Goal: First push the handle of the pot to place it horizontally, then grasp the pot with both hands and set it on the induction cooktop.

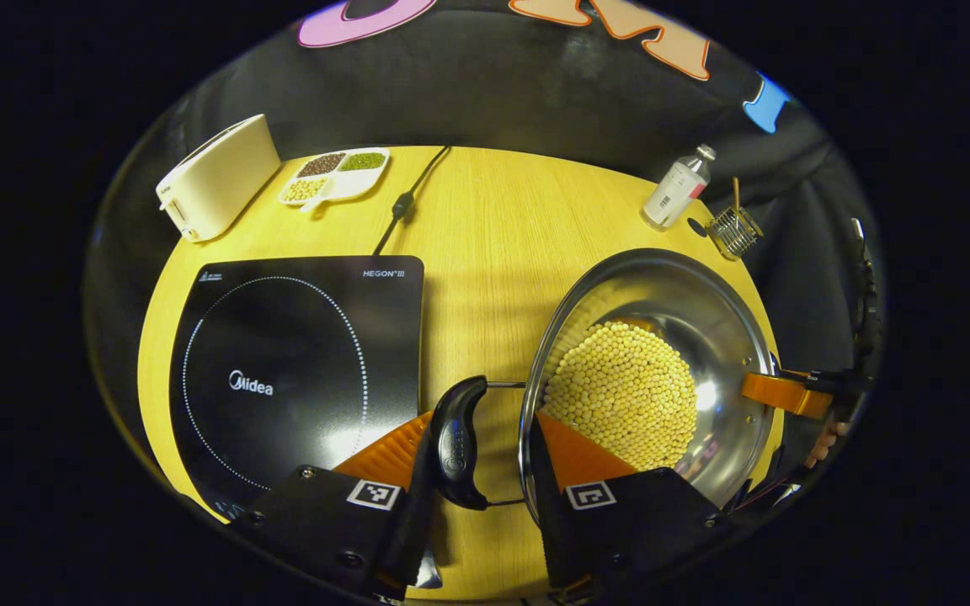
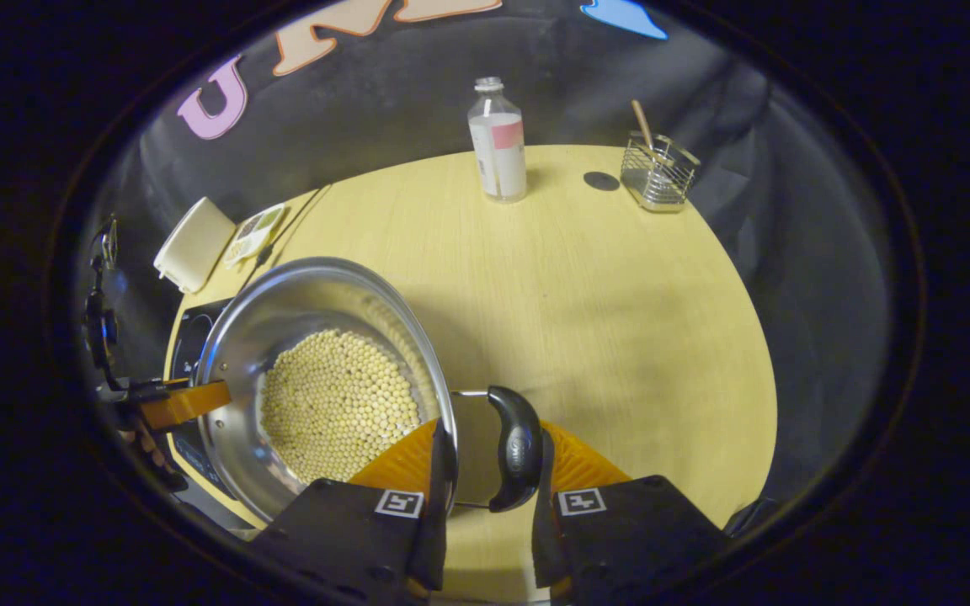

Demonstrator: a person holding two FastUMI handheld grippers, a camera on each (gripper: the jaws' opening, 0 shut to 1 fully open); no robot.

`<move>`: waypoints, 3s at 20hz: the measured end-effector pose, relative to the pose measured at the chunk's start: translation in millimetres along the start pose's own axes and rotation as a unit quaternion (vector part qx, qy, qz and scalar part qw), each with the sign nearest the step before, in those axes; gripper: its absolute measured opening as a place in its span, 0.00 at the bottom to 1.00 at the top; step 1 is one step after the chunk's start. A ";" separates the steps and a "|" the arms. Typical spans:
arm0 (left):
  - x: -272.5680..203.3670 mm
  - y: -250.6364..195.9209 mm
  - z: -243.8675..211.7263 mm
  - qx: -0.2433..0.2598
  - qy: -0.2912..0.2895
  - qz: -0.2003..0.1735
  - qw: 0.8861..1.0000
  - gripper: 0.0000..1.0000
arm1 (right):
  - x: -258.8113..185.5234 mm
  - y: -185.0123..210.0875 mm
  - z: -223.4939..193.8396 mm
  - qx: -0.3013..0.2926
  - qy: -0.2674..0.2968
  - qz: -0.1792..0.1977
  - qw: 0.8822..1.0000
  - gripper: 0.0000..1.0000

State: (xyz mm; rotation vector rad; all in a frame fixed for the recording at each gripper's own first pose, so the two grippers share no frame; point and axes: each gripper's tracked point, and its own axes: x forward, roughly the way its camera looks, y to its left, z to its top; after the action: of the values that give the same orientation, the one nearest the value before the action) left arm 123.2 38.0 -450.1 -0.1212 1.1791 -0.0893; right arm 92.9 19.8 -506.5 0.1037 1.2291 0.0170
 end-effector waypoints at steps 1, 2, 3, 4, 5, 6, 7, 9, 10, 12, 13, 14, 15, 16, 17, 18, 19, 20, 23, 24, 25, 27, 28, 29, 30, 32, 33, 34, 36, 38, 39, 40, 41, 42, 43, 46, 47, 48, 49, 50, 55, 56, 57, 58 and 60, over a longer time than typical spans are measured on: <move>-5.7 1.4 -1.7 0.000 -0.002 0.003 1.000 0.57 | -2.1 2.5 -0.1 0.001 -0.002 0.004 1.000 0.38; -12.7 3.3 -2.7 -0.002 -0.007 0.006 1.000 0.57 | -6.0 5.6 -0.7 0.000 -0.003 0.010 1.000 0.38; -20.1 5.8 -3.6 -0.003 -0.011 0.010 1.000 0.57 | -10.1 9.6 -2.2 -0.002 -0.006 0.016 1.000 0.38; -27.9 9.0 -5.0 -0.004 -0.015 0.015 1.000 0.57 | -14.2 14.4 -2.4 -0.004 -0.007 0.023 1.000 0.38; -35.9 13.2 -5.7 -0.004 -0.021 0.021 1.000 0.57 | -17.2 20.0 -4.0 -0.005 -0.008 0.030 0.999 0.38; -43.2 18.2 -5.9 -0.004 -0.027 0.027 0.999 0.60 | -19.4 25.8 -4.0 -0.007 -0.009 0.039 0.999 0.43; -50.8 23.2 -8.5 -0.005 -0.031 0.034 0.999 0.57 | -22.0 32.3 -5.5 -0.010 -0.011 0.046 0.999 0.43; -66.0 34.8 -13.4 -0.013 -0.040 0.051 0.998 0.57 | -25.4 47.0 -8.5 -0.019 -0.015 0.063 0.998 0.43; -73.1 40.9 -17.0 -0.016 -0.043 0.059 0.997 0.56 | -26.5 54.3 -9.5 -0.022 -0.014 0.072 0.997 0.43; -85.8 53.9 -25.7 -0.025 -0.046 0.072 0.996 0.57 | -29.4 69.9 -15.6 -0.031 -0.012 0.088 0.996 0.43; -91.3 60.3 -29.3 -0.029 -0.047 0.077 0.996 0.56 | -30.3 77.5 -17.9 -0.034 -0.011 0.094 0.995 0.43; -95.9 66.9 -31.3 -0.030 -0.049 0.080 0.995 0.58 | -31.2 84.7 -19.8 -0.038 -0.011 0.097 0.995 0.38; -98.9 73.0 -33.3 -0.031 -0.051 0.080 0.995 0.57 | -32.6 91.3 -22.5 -0.040 -0.011 0.098 0.994 0.38; -99.4 79.3 -33.5 -0.032 -0.053 0.078 0.995 0.56 | -33.2 97.5 -23.4 -0.042 -0.010 0.097 0.994 0.38; -99.8 86.2 -34.0 -0.036 -0.052 0.074 0.995 0.57 | -34.4 104.4 -24.9 -0.041 -0.010 0.095 0.995 0.38; -98.3 93.8 -34.1 -0.038 -0.051 0.069 0.996 0.58 | -33.8 111.4 -24.5 -0.041 -0.009 0.092 0.995 0.38; -96.0 102.4 -32.2 -0.037 -0.051 0.064 0.996 0.58 | -33.6 120.2 -25.3 -0.041 -0.007 0.088 0.995 0.43; -94.0 112.7 -30.1 -0.036 -0.051 0.059 0.996 0.56 | -32.2 129.5 -23.4 -0.040 -0.007 0.084 0.996 0.43; -87.0 149.8 -21.7 -0.035 -0.045 0.039 0.998 0.57 | -30.6 165.1 -23.6 -0.032 -0.005 0.061 0.998 0.43; -85.2 163.9 -17.3 -0.034 -0.046 0.033 0.998 0.57 | -29.1 179.2 -23.9 -0.033 -0.003 0.056 0.998 0.43; -83.7 178.5 -13.5 -0.029 -0.046 0.028 0.998 0.57 | -27.2 194.1 -25.7 -0.030 -0.001 0.051 0.998 0.43; -76.9 208.1 -9.3 -0.021 -0.042 0.021 0.999 0.58 | -21.2 222.1 -27.8 -0.021 0.005 0.040 0.999 0.43; -73.0 222.2 -6.8 -0.022 -0.040 0.017 0.999 0.56 | -18.6 235.4 -27.7 -0.023 0.004 0.034 0.999 0.40; -70.7 234.3 -5.3 -0.021 -0.035 0.015 0.999 0.56 | -16.4 247.9 -28.8 -0.021 0.002 0.027 0.999 0.41; -69.6 247.7 -5.0 -0.018 -0.028 0.014 0.999 0.56 | -15.5 259.8 -30.8 -0.019 0.005 0.022 1.000 0.43; -67.5 270.0 1.6 -0.005 -0.036 0.013 0.999 0.57 | -11.1 281.3 -31.5 -0.017 0.004 0.019 1.000 0.43; -66.2 276.7 6.5 -0.003 -0.046 0.009 0.999 0.56 | -9.0 289.7 -29.9 -0.016 0.001 0.016 1.000 0.38; -64.1 282.5 10.6 0.001 -0.052 0.009 0.999 0.57 | -7.5 296.4 -28.4 -0.016 0.001 0.014 1.000 0.38; -59.9 292.6 20.8 0.019 -0.066 0.007 0.998 0.57 | -6.2 304.3 -26.5 -0.013 0.001 0.007 1.000 0.43; -53.6 299.9 33.1 0.039 -0.088 0.006 0.995 0.60 | -2.8 312.7 -24.8 -0.011 0.000 -0.002 1.000 0.39; -51.6 302.1 38.1 0.044 -0.096 0.006 0.994 0.60 | -1.8 314.7 -23.3 -0.010 -0.004 -0.005 1.000 0.44; -49.0 304.3 41.5 0.048 -0.102 0.008 0.994 0.58 | 0.2 316.5 -21.0 -0.008 -0.005 -0.007 1.000 0.44; -47.9 305.2 43.3 0.049 -0.109 0.008 0.993 0.59 | 1.5 318.8 -19.8 -0.006 -0.004 -0.008 1.000 0.44; -46.6 306.3 45.8 0.049 -0.114 0.008 0.992 0.59 | 3.1 319.5 -16.9 -0.005 -0.004 -0.009 1.000 0.44; -45.4 306.6 47.5 0.050 -0.120 0.006 0.992 0.59 | 3.5 320.7 -16.4 -0.004 -0.004 -0.009 1.000 0.44; -42.1 307.5 52.0 0.058 -0.132 -0.001 0.990 0.59 | 4.1 321.6 -15.1 -0.005 -0.013 -0.013 1.000 0.44; -41.6 308.3 52.4 0.058 -0.133 0.000 0.989 0.59 | 6.1 321.4 -15.2 -0.008 -0.017 -0.014 1.000 0.39; -41.3 308.0 52.4 0.058 -0.133 0.001 0.989 0.59 | 7.1 321.1 -14.6 -0.008 -0.017 -0.013 1.000 0.41; -41.1 308.0 52.4 0.061 -0.132 0.003 0.989 0.60 | 5.2 322.0 -15.2 -0.004 -0.017 -0.009 1.000 0.49; -34.7 308.3 43.6 0.059 -0.113 0.005 0.992 0.65 | 7.1 321.5 -14.0 -0.001 -0.015 -0.006 1.000 0.45; -42.1 309.5 35.7 0.049 -0.103 0.031 0.993 0.77 | 0.2 326.3 -20.2 0.026 -0.001 0.026 0.999 0.67; -48.0 313.3 41.4 0.057 -0.115 0.042 0.991 0.77 | 0.1 326.5 -21.7 0.030 -0.002 0.031 0.999 0.72; -52.1 314.9 42.4 0.065 -0.120 0.047 0.989 0.77 | -0.7 323.7 -23.8 0.032 -0.003 0.032 0.999 0.81; -56.8 315.2 41.7 0.072 -0.121 0.050 0.989 0.79 | -2.8 321.7 -24.2 0.032 -0.007 0.033 0.999 0.86; -65.7 315.8 39.2 0.075 -0.125 0.057 0.988 0.81 | -8.0 321.0 -25.2 0.035 -0.013 0.042 0.998 0.96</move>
State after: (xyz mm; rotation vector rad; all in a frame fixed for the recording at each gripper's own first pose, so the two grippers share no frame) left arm 136.5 361.2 -419.8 0.0670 0.9233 -0.0594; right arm 80.4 340.4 -479.0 0.2155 1.1991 0.0456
